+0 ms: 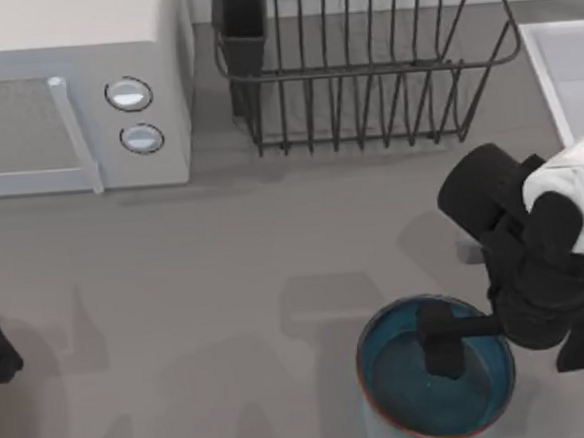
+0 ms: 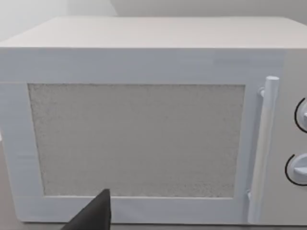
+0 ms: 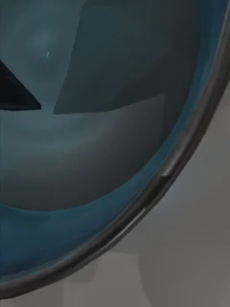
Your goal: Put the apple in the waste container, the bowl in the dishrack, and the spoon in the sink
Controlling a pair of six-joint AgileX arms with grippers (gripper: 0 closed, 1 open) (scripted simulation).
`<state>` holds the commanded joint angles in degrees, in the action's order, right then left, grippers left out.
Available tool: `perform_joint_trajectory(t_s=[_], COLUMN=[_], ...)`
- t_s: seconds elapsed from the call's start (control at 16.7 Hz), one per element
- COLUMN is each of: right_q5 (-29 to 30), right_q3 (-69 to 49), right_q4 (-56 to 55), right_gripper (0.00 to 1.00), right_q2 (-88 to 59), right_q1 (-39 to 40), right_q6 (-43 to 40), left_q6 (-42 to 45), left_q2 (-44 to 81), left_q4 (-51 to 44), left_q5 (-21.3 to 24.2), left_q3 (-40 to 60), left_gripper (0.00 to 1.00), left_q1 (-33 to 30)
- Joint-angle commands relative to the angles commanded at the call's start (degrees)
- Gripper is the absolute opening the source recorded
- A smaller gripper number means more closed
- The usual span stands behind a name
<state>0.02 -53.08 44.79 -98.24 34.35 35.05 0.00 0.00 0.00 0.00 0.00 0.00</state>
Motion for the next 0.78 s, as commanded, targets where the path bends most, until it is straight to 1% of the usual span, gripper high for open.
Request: perform_joint_trajectory(t_s=[0.24,0.78], right_q5=[0.0,0.0], right_q3=[0.2,0.2], right_q4=[-0.3,-0.3], right_gripper=[1.00,0.32], right_q2=[-0.1,-0.1], right_q1=[0.0,0.0], right_q6=[0.0,0.0], left_q6=[0.0,0.0], left_q2=[0.0,0.0], left_q4=[0.0,0.0], left_q5=[0.0,0.0], left_q3=[0.0,0.0], left_gripper=[1.00,1.00], left_q1=[0.0,0.0])
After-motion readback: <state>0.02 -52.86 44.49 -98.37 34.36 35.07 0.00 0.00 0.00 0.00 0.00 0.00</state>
